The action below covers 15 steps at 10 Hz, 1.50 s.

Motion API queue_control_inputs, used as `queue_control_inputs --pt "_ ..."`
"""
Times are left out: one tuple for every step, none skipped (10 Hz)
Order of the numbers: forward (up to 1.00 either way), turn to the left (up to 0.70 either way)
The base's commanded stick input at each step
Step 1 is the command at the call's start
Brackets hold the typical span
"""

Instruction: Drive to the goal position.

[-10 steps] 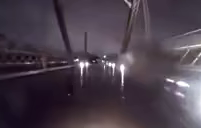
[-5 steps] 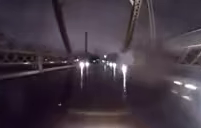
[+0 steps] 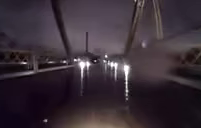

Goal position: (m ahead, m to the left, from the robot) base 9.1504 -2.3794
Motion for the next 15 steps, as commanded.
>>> queue_control_inputs --pt "1.0 0.0" --pt "1.0 0.0" --pt "1.0 0.0" --pt "1.0 0.0" --pt "1.0 0.0" --pt "1.0 0.0" --pt "1.0 0.0" --pt "1.0 0.0" --pt "1.0 0.0" --pt "1.0 0.0" --pt "1.0 0.0" --pt "1.0 0.0" --pt "1.0 0.0" --pt "1.0 0.0" --pt "1.0 0.0"
